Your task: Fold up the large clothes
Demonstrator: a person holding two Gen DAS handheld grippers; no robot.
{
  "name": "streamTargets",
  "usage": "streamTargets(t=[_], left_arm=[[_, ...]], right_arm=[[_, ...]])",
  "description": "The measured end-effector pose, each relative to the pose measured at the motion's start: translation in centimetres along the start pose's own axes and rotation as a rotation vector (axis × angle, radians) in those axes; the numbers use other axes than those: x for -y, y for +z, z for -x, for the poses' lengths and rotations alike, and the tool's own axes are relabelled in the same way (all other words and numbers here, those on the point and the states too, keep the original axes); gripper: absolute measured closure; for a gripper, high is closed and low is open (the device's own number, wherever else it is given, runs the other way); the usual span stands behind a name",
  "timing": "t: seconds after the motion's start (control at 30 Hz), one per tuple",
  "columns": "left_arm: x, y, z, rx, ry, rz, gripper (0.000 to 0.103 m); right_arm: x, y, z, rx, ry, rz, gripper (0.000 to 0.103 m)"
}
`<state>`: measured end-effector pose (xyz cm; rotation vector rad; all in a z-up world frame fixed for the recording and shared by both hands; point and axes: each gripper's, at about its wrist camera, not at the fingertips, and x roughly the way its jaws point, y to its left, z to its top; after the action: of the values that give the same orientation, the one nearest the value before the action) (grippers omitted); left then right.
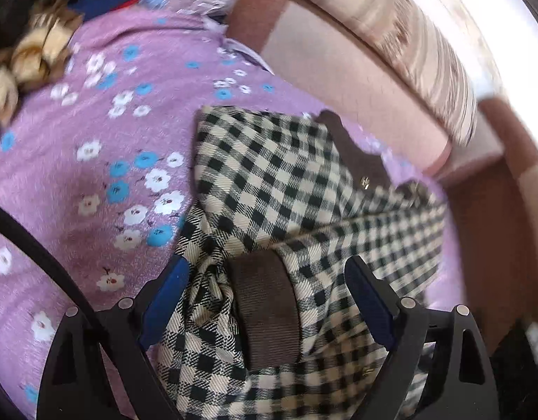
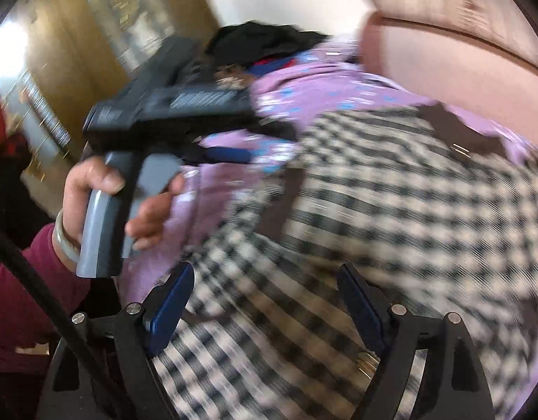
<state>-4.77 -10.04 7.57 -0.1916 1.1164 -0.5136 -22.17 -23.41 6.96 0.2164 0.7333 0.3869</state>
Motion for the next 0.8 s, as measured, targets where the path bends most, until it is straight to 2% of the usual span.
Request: streamTargets(t=[0.07,0.13,0.27,0.33,0.4,0.43,0.53,0.67,0.7,0.73,0.8], left_arm=[[1.3,-0.6,-0.8,0.008,0.091,-0.080,0.013],[2.3,-1.0,-1.9,0.015,0.148,-0.139,0.013],[3.8,-1.5,-4.2,-0.013,0.205,-0.239,0.014],[4.8,-2.2,-5.3,-0.042,0.225,-0.317,0.028],[6.0,-2.9,-6.0,-0.070,0.259,-0.400,0.081],[6.3,-3.0,-6.0,-0.075,0.252,-0.409,0.087],[7.1,-2.6,-4.2,-0.030,0.212,-0.402,0.089],[7.4,-0.1,0.5,0.101,0.112,-0.358,0.089],[6.9,0.9,1.5,0.136,0.091,-0.323,0.089],[6.4,1.7,2.0,0.160,0.088,-0.296,0.089],[4.3,3.4,2.1,0.175,0.102,-0.217,0.089]], right_arm=[[2.2,-0.7,2.0,0.022,-0.045,-0.066,0.015],[4.5,-1.3,4.0,0.078,-0.064,-0.160,0.015],[7.1,-1.9,6.2,0.158,-0.042,-0.315,0.015],[7.4,-1.8,6.6,0.160,-0.063,-0.311,0.015],[7.4,-1.7,6.9,0.162,-0.116,-0.285,0.015],[7.6,-1.7,7.2,0.163,-0.153,-0.275,0.015],[9.2,-1.6,8.7,0.175,-0.295,-0.287,0.015],[13.9,-2.3,12.3,0.214,-0.499,-0.425,0.015],[14.9,-2.7,12.8,0.198,-0.533,-0.449,0.013],[16.2,-3.0,12.9,0.141,-0.570,-0.469,0.013],[17.3,-3.7,12.8,0.082,-0.629,-0.469,0.013]])
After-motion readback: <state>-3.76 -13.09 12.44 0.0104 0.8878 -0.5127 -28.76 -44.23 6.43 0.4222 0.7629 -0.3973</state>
